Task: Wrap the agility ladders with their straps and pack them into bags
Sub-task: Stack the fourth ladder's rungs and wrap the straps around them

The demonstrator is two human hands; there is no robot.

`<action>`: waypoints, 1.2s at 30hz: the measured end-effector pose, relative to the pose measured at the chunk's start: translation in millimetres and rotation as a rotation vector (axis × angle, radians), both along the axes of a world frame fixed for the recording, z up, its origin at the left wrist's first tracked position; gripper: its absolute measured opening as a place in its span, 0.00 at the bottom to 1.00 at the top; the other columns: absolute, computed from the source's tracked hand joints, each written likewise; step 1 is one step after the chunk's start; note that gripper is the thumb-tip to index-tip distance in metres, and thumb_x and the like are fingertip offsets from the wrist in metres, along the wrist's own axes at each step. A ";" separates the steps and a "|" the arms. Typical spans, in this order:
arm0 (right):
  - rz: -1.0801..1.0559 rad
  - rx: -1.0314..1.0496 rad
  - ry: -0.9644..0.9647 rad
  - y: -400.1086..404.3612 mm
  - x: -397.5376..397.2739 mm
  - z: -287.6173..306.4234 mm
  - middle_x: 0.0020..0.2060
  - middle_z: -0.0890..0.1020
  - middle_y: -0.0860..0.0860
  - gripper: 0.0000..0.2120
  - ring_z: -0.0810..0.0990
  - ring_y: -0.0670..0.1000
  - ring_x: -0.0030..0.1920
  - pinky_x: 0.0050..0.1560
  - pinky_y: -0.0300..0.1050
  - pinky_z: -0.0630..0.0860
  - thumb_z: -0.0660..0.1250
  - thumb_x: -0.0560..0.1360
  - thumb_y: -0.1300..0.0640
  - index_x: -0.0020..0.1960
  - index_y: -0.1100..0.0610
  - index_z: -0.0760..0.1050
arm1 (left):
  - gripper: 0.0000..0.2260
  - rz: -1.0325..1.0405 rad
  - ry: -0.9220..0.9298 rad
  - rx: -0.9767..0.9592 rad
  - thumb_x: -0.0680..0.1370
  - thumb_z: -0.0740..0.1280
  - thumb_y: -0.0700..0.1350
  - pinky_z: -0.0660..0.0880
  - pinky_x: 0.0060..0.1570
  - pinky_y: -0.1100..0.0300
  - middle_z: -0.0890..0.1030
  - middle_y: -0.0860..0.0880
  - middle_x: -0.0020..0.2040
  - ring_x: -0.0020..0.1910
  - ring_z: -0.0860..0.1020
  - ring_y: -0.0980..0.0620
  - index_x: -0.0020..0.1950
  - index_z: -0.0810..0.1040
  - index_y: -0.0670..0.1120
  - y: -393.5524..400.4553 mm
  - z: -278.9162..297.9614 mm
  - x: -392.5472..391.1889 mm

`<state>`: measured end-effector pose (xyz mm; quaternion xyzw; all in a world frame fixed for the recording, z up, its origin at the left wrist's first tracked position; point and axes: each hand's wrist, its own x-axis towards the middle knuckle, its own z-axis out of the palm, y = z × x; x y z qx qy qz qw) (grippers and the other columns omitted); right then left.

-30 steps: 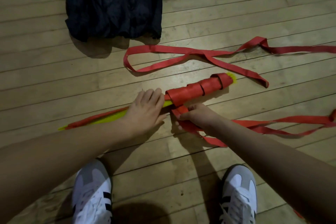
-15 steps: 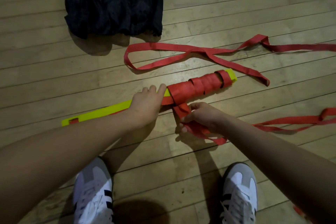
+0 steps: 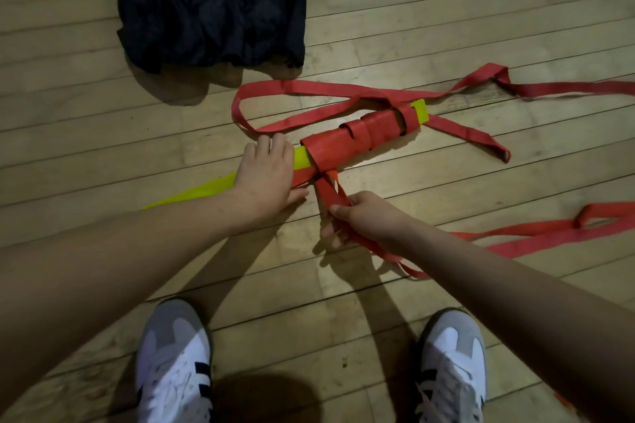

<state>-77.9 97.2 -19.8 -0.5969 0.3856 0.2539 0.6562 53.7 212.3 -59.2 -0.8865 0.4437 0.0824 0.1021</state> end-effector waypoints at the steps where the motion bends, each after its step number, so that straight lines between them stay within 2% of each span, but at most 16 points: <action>1: -0.005 0.001 0.004 1.6 -1.6 -0.5 0.38 0.82 0.58 0.10 0.78 0.50 0.28 0.31 0.37 0.77 0.56 0.82 0.61 0.55 0.68 0.71 | 0.31 0.003 0.037 -0.037 0.77 0.61 0.62 0.66 0.57 0.51 0.67 0.42 0.62 0.59 0.68 0.42 0.69 0.63 0.40 4.2 0.8 -0.7; 4: -0.013 -0.048 0.031 3.0 -3.3 -0.3 0.35 0.82 0.55 0.17 0.76 0.49 0.28 0.29 0.38 0.74 0.56 0.83 0.52 0.53 0.66 0.74 | 0.24 0.027 0.129 -0.091 0.79 0.60 0.53 0.65 0.59 0.49 0.68 0.40 0.63 0.60 0.68 0.41 0.69 0.63 0.41 14.9 2.3 -6.5; 7: -0.058 -0.157 0.112 4.4 -2.0 -2.3 0.28 0.80 0.52 0.27 0.74 0.49 0.28 0.27 0.38 0.71 0.48 0.84 0.46 0.44 0.63 0.76 | 0.20 0.015 0.138 -0.029 0.77 0.63 0.43 0.67 0.49 0.52 0.72 0.41 0.58 0.56 0.72 0.41 0.66 0.62 0.44 19.2 5.5 -10.4; 9: -0.170 -0.149 0.141 5.8 -1.9 -3.4 0.29 0.79 0.55 0.24 0.72 0.51 0.28 0.28 0.41 0.68 0.47 0.84 0.51 0.42 0.63 0.75 | 0.19 0.023 0.151 -0.001 0.77 0.64 0.42 0.63 0.42 0.54 0.73 0.42 0.56 0.55 0.73 0.41 0.65 0.62 0.44 19.6 9.9 -13.5; 11: -0.238 -0.122 0.168 5.0 -4.2 -3.8 0.33 0.78 0.59 0.16 0.70 0.52 0.29 0.30 0.43 0.66 0.52 0.80 0.60 0.41 0.63 0.74 | 0.20 0.028 0.147 0.008 0.76 0.65 0.42 0.63 0.40 0.54 0.72 0.43 0.56 0.55 0.73 0.43 0.65 0.61 0.44 17.9 11.2 -17.3; 13: -0.240 -0.088 0.193 4.0 -9.0 -3.1 0.36 0.78 0.59 0.11 0.71 0.52 0.30 0.31 0.43 0.66 0.54 0.78 0.64 0.43 0.63 0.74 | 0.22 0.033 0.144 0.006 0.75 0.67 0.42 0.64 0.41 0.55 0.72 0.44 0.57 0.55 0.72 0.44 0.66 0.62 0.44 15.7 10.0 -21.7; 15: -0.234 -0.036 0.177 3.0 -13.4 -3.1 0.36 0.80 0.57 0.09 0.76 0.50 0.30 0.29 0.41 0.70 0.55 0.80 0.63 0.50 0.64 0.73 | 0.21 0.029 0.139 0.019 0.75 0.67 0.43 0.66 0.42 0.56 0.72 0.44 0.58 0.55 0.72 0.45 0.66 0.63 0.44 13.5 8.9 -23.2; 17: -0.240 0.036 0.143 2.2 -16.0 -2.6 0.38 0.81 0.59 0.06 0.79 0.51 0.30 0.26 0.38 0.73 0.57 0.81 0.64 0.53 0.65 0.71 | 0.18 -0.030 0.084 0.056 0.76 0.66 0.44 0.68 0.43 0.57 0.71 0.45 0.57 0.55 0.72 0.46 0.64 0.66 0.44 12.8 10.1 -23.0; 19: -0.224 0.100 0.131 -0.3 -16.5 -2.9 0.39 0.81 0.61 0.04 0.81 0.53 0.32 0.28 0.39 0.77 0.60 0.80 0.66 0.54 0.66 0.70 | 0.15 -0.096 0.030 0.072 0.77 0.64 0.44 0.68 0.42 0.57 0.70 0.45 0.57 0.54 0.72 0.46 0.62 0.67 0.44 12.9 11.9 -25.3; 21: -0.177 0.142 0.135 -4.0 -15.8 -5.3 0.38 0.83 0.60 0.04 0.83 0.53 0.34 0.36 0.43 0.81 0.62 0.79 0.66 0.54 0.65 0.72 | 0.13 -0.149 0.020 0.082 0.77 0.62 0.42 0.66 0.41 0.56 0.69 0.44 0.58 0.55 0.72 0.44 0.61 0.67 0.42 14.0 10.1 -31.3; 23: -0.143 0.188 0.134 -4.7 -16.6 -6.3 0.37 0.84 0.59 0.04 0.83 0.53 0.35 0.43 0.45 0.81 0.62 0.79 0.67 0.53 0.65 0.73 | 0.13 -0.217 -0.001 0.063 0.76 0.64 0.45 0.69 0.42 0.56 0.71 0.43 0.56 0.52 0.74 0.43 0.58 0.70 0.42 17.9 8.5 -37.2; 26: -0.168 0.215 0.115 -0.2 -17.4 -9.0 0.36 0.83 0.59 0.04 0.82 0.52 0.33 0.41 0.43 0.81 0.62 0.78 0.67 0.50 0.66 0.75 | 0.17 -0.278 -0.014 0.040 0.72 0.68 0.52 0.75 0.40 0.55 0.77 0.39 0.56 0.46 0.78 0.43 0.53 0.76 0.41 30.6 1.5 -40.6; 28: -0.226 0.203 0.116 2.8 -18.7 -12.7 0.35 0.82 0.59 0.04 0.82 0.52 0.30 0.38 0.42 0.81 0.62 0.78 0.68 0.47 0.67 0.76 | 0.18 -0.279 0.025 0.002 0.70 0.70 0.51 0.77 0.40 0.54 0.78 0.36 0.56 0.45 0.80 0.40 0.53 0.77 0.39 37.7 0.1 -45.7; 30: -0.252 0.184 0.134 4.6 -21.5 -16.8 0.35 0.82 0.60 0.05 0.82 0.52 0.30 0.37 0.44 0.81 0.62 0.78 0.68 0.47 0.69 0.76 | 0.20 -0.224 0.155 0.021 0.74 0.67 0.47 0.75 0.48 0.52 0.75 0.37 0.60 0.52 0.78 0.39 0.62 0.72 0.39 39.9 0.4 -55.8; 32: -0.249 0.174 0.145 7.2 -25.4 -18.4 0.36 0.83 0.60 0.05 0.82 0.52 0.31 0.34 0.43 0.81 0.63 0.78 0.67 0.48 0.69 0.76 | 0.20 -0.142 0.195 0.042 0.79 0.62 0.46 0.71 0.52 0.52 0.71 0.43 0.63 0.59 0.74 0.42 0.68 0.62 0.44 38.5 -1.6 -61.8; 36: -0.222 0.140 0.110 8.4 -29.0 -16.0 0.33 0.83 0.59 0.04 0.82 0.51 0.29 0.31 0.40 0.78 0.62 0.78 0.69 0.48 0.68 0.75 | 0.20 -0.036 0.249 -0.001 0.79 0.62 0.45 0.69 0.45 0.53 0.71 0.45 0.61 0.59 0.72 0.44 0.68 0.58 0.45 29.8 2.8 -56.6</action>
